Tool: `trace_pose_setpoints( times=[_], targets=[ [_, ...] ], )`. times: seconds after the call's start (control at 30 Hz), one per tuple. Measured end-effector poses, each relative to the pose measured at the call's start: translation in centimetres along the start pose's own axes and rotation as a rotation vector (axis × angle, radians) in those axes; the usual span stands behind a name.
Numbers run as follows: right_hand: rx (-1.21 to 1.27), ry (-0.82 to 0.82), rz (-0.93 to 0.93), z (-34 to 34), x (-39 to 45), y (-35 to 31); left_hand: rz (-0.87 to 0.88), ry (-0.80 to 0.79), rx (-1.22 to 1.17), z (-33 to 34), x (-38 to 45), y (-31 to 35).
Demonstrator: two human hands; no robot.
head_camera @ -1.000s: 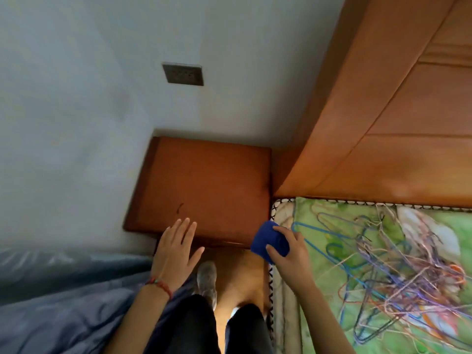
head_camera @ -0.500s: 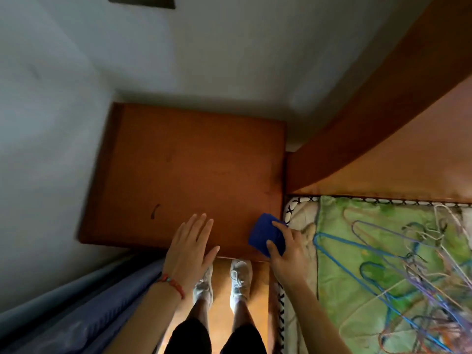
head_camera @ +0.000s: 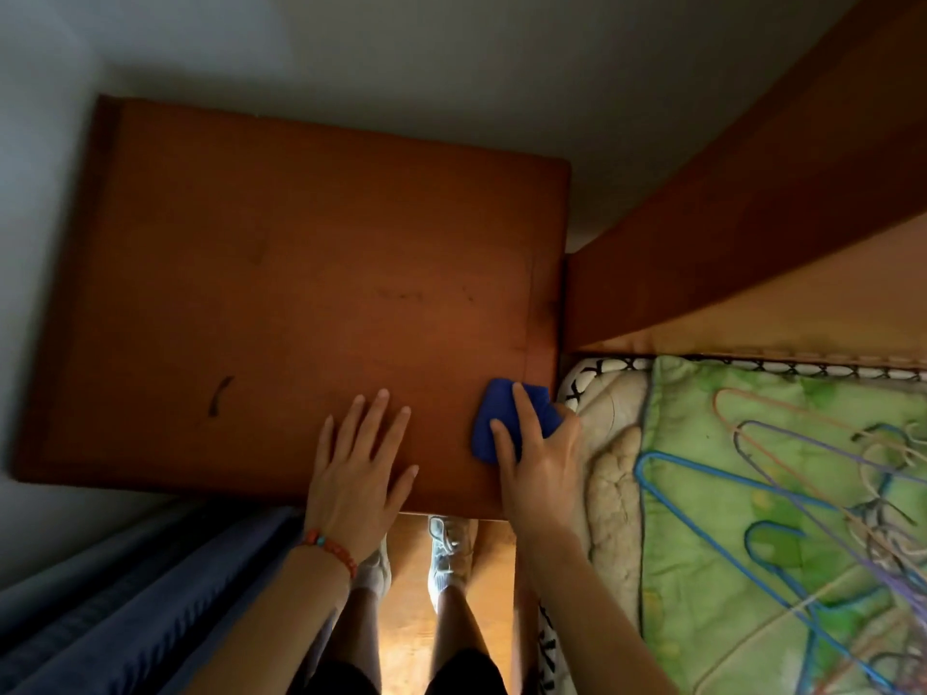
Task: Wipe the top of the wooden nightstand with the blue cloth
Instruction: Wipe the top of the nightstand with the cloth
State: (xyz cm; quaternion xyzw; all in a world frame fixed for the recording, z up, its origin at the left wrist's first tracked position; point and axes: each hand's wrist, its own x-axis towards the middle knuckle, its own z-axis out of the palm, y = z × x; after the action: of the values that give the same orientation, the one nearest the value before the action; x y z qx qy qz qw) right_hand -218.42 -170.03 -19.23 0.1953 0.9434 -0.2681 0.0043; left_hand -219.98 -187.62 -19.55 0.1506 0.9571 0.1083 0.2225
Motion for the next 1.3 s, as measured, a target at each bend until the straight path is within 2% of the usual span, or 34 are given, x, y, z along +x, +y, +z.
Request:
trace_pose_setpoints(
  times=[0.1,0.3,0.4,0.53,0.63,0.77,0.83,1.0,1.07,1.17,1.3],
  targets=[
    [-0.014,0.043,-0.034,0.7,0.3,0.7,0.013,-0.009,0.023,0.8,0.1,-0.7],
    [0.006,0.054,0.108,0.8,-4.5,-0.2,0.046,0.021,0.029,0.6,0.2,-0.8],
    [-0.039,0.124,0.106,0.9,-1.0,-0.6,0.058,0.044,0.033,0.4,0.6,-0.7],
    [-0.046,0.202,0.200,1.9,3.3,-1.2,0.089,0.086,0.044,0.1,2.4,-0.9],
    [-0.026,0.221,0.208,2.3,0.2,-0.9,0.090,0.116,0.046,-0.4,4.0,-1.6],
    [-0.009,0.166,0.231,2.4,-3.6,-1.2,0.110,0.119,0.069,-0.7,5.2,-2.3],
    [0.003,0.183,0.257,2.7,-2.0,-1.7,0.119,0.125,0.080,-0.4,5.4,-2.5],
    [0.065,0.210,0.187,3.2,4.5,-3.0,0.125,0.137,0.086,0.1,5.4,-2.9],
    [0.093,0.206,0.161,3.2,4.6,-2.6,0.133,0.151,0.085,0.1,5.5,-3.0],
    [0.167,0.198,0.229,3.3,3.2,-2.6,0.133,0.161,0.095,0.0,5.4,-3.0],
    [0.041,0.292,0.240,4.0,5.9,-3.9,0.130,0.162,0.088,0.2,5.4,-3.0]
  ],
)
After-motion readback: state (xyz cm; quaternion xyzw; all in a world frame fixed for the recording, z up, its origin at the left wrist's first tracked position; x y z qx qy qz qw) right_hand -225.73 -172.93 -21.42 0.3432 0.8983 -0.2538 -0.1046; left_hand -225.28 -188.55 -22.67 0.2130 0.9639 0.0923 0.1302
